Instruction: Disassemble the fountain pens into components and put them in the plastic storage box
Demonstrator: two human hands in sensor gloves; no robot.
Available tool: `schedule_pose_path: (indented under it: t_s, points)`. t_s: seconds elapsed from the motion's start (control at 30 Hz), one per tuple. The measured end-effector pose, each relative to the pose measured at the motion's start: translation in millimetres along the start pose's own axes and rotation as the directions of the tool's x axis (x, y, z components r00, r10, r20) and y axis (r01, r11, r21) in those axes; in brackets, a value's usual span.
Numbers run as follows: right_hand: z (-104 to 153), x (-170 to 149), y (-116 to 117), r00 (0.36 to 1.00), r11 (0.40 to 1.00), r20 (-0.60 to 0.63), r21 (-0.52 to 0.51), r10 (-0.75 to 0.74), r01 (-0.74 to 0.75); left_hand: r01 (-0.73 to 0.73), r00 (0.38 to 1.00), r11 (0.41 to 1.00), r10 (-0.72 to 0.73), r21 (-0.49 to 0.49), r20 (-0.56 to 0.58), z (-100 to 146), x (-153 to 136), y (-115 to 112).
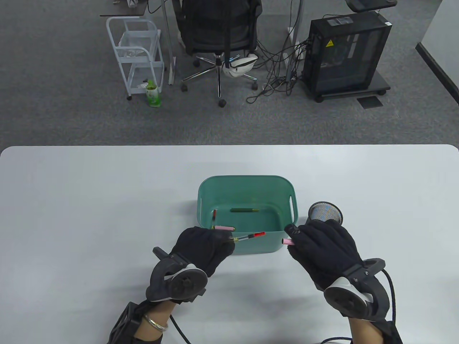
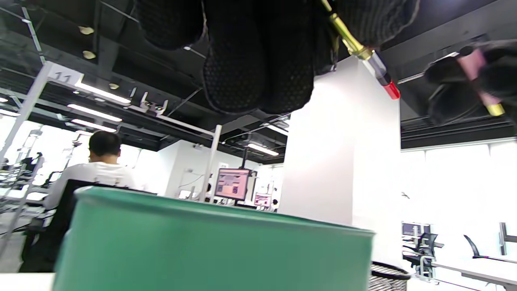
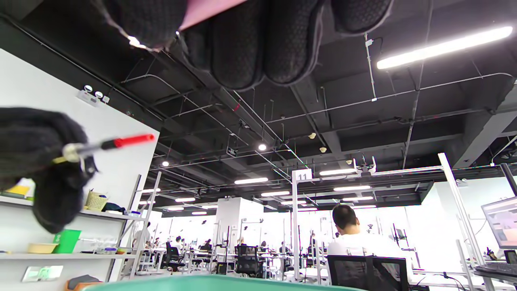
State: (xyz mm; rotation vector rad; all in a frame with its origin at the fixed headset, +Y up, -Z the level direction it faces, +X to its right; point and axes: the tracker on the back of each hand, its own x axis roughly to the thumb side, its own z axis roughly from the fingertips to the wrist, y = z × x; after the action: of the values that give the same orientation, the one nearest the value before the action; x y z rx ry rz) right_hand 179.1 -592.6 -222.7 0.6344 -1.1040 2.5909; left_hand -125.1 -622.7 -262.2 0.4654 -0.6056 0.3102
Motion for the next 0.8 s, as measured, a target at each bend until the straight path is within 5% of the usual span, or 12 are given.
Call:
schedule_pose_path:
  t_s: [0.33,0.8]
  points:
    - [0,2,-2,0.999,0.999,0.009,0.001,-0.032,0.032,0.013,0.964,0.984,-0.059,-0.177,-0.259,-44,-25,-27]
    - [1,10,-14,0.998,0.997,0.038,-0.039,-0.059,0.061,0.013,0.951,0.949,-0.108,-0.314,-0.288,-75,-26,-69]
